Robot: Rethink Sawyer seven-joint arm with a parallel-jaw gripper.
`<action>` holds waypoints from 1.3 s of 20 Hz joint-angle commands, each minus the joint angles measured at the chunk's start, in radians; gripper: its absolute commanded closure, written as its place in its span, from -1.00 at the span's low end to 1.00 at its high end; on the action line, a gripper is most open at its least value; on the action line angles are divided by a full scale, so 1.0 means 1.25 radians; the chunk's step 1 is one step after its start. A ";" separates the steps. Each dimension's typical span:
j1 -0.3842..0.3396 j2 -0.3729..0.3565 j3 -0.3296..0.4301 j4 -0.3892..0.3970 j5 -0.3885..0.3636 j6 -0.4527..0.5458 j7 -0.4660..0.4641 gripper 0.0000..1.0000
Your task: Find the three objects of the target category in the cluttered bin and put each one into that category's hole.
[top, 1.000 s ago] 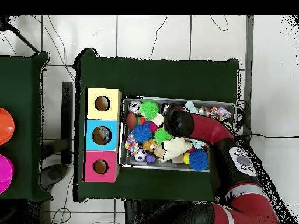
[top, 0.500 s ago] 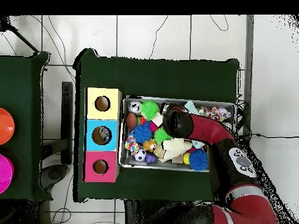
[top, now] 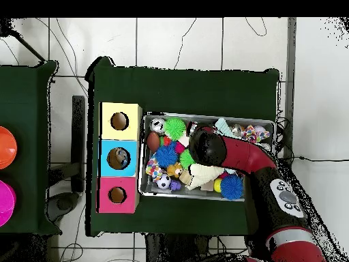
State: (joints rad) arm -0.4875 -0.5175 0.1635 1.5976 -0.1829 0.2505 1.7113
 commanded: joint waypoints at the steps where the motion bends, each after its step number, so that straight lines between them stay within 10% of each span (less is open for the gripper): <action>1: -0.015 -0.044 0.053 0.063 0.000 0.063 0.051 1.00; 11: -0.014 -0.010 0.055 0.038 -0.006 0.034 0.052 1.00; 12: -0.017 -0.008 0.057 0.036 -0.015 0.020 0.046 -1.00; 26: -0.030 0.043 0.069 0.006 -0.023 0.002 0.035 -1.00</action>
State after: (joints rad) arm -0.5055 -0.5230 0.1650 1.6129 -0.1829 0.2505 1.7113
